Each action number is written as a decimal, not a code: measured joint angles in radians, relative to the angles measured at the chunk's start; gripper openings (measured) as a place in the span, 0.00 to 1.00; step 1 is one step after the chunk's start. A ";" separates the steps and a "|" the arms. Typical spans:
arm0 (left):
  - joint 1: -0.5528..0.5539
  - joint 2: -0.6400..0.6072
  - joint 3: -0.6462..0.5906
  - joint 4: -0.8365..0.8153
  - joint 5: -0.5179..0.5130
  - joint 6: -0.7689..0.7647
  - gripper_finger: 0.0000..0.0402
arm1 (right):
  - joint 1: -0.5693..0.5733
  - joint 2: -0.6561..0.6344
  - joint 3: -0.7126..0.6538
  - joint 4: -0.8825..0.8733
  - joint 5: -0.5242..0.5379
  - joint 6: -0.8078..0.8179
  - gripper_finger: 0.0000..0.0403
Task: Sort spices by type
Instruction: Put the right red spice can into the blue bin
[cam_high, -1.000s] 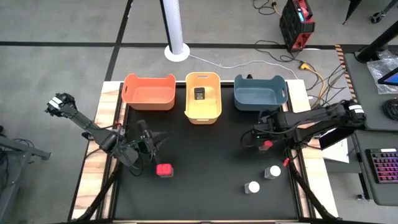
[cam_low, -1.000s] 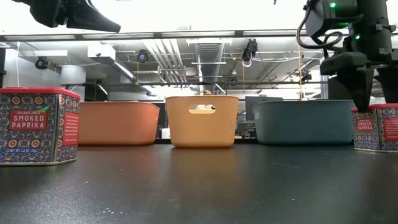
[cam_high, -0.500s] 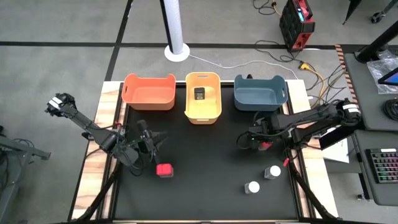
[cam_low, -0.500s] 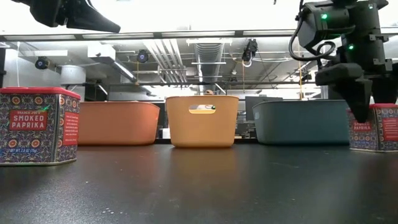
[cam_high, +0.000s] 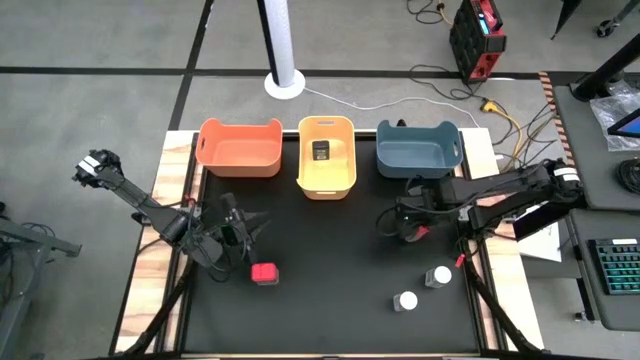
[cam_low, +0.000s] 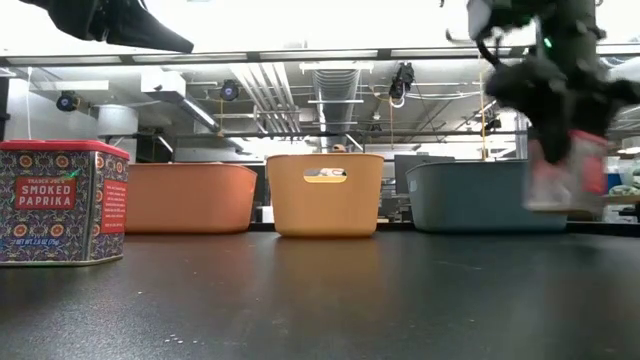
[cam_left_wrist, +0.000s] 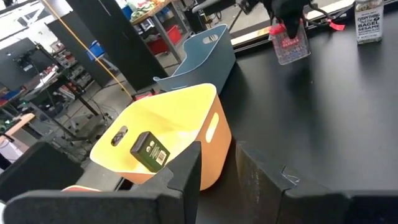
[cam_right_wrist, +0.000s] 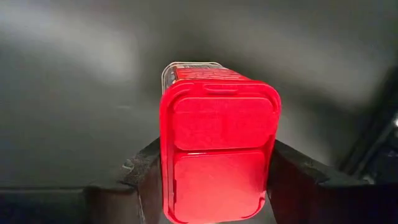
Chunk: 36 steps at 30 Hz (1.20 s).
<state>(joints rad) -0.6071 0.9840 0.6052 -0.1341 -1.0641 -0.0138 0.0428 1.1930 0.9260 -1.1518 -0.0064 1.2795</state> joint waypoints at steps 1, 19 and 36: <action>0.000 0.000 0.000 0.002 0.000 -0.005 0.21 | -0.005 0.004 0.033 0.002 0.004 -0.012 0.51; 0.000 0.000 0.000 0.021 -0.001 0.003 0.21 | -0.389 0.431 0.834 -0.298 0.123 -0.574 0.51; 0.001 0.000 0.000 0.022 -0.002 0.027 0.21 | -0.780 0.543 0.950 -0.420 0.208 -0.739 0.51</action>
<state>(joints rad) -0.6058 0.9844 0.6052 -0.1123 -1.0664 0.0128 -0.7368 1.7355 1.8761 -1.5715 0.2020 0.5401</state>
